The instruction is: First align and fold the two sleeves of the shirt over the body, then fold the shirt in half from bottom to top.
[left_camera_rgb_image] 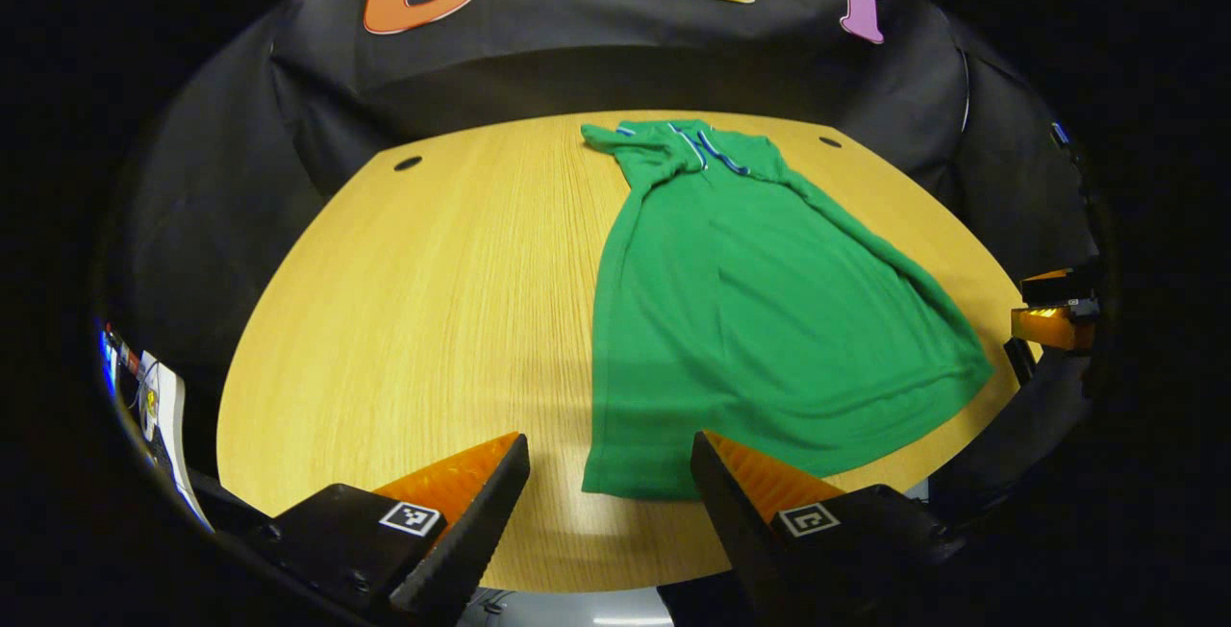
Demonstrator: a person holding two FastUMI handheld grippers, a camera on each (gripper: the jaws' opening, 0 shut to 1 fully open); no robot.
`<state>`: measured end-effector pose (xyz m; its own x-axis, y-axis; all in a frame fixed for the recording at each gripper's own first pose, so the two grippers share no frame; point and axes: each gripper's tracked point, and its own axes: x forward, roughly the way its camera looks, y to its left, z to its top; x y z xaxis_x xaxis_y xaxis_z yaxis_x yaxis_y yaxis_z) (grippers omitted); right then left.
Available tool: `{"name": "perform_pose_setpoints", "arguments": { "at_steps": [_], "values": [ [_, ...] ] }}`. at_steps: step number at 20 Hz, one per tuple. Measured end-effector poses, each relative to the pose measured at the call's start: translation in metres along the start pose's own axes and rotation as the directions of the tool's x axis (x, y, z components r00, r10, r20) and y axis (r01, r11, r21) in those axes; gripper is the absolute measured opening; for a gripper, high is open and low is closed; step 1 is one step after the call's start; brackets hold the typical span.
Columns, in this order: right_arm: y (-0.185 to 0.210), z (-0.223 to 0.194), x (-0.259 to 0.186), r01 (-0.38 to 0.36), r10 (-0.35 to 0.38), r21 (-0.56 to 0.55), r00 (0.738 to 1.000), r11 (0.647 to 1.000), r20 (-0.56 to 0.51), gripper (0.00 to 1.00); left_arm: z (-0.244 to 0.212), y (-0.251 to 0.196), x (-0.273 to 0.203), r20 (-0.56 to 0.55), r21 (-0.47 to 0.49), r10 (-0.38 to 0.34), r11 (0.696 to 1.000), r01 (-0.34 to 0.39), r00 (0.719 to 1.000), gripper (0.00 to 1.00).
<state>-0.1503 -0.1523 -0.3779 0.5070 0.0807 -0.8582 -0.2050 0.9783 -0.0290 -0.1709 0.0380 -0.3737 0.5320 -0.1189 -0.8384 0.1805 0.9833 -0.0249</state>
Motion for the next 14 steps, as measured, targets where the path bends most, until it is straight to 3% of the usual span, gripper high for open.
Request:
{"name": "perform_pose_setpoints", "arguments": {
  "at_steps": [10, 14],
  "values": [
    [0.007, -0.039, 0.039, 0.011, -0.012, -0.008, 0.99, 1.0, -0.142, 0.98, -0.005, -0.006, -0.005, -0.059, 0.063, -0.022, 0.998, 0.025, 0.998, 1.0],
    [0.01, -0.043, 0.043, -0.011, 0.015, 0.025, 0.987, 1.0, -0.161, 0.94, -0.007, 0.001, 0.003, -0.084, 0.053, -0.014, 0.998, 0.019, 0.996, 1.0]
  ]
}}
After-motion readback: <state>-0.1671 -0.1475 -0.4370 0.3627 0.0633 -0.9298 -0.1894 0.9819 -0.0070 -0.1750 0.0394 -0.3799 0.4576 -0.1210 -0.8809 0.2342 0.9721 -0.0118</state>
